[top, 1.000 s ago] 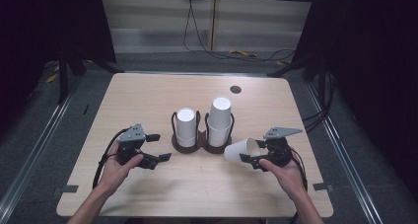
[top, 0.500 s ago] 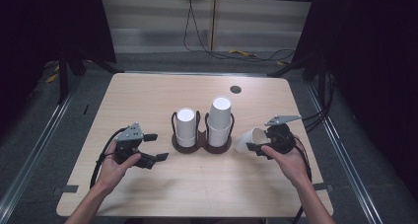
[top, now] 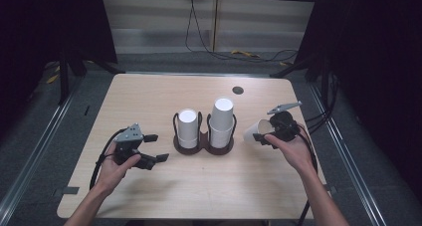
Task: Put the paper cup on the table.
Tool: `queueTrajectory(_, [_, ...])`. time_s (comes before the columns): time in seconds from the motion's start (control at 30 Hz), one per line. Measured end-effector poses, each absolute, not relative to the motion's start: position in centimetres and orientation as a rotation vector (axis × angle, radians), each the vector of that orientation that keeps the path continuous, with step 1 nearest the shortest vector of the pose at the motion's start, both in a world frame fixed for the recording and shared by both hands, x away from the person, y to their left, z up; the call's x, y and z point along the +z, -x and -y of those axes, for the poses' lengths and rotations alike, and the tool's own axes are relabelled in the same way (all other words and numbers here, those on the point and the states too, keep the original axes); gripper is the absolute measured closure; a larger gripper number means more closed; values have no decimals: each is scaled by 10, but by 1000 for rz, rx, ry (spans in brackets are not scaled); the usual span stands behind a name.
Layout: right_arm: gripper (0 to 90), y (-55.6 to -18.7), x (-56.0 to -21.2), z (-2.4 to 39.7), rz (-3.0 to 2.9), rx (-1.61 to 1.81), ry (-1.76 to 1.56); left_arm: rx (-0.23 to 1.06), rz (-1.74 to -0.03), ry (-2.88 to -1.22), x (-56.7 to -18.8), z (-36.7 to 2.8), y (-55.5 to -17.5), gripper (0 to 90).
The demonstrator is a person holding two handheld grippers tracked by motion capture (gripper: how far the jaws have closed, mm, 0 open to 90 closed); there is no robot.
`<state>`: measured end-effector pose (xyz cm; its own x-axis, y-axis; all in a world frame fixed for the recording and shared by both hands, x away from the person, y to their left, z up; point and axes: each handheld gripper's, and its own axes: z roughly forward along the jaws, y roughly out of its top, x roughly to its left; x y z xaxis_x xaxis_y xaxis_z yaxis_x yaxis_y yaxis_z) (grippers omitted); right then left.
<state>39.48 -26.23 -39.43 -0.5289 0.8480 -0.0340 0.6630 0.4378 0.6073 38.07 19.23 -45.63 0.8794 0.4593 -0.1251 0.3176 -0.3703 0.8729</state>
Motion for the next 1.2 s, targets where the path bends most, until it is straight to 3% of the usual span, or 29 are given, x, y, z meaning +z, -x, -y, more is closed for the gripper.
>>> queueTrajectory(1.2, [210,-457,-399,236,-2506,361,-1326,174,-568,-2001,-458,-191,-379,159])
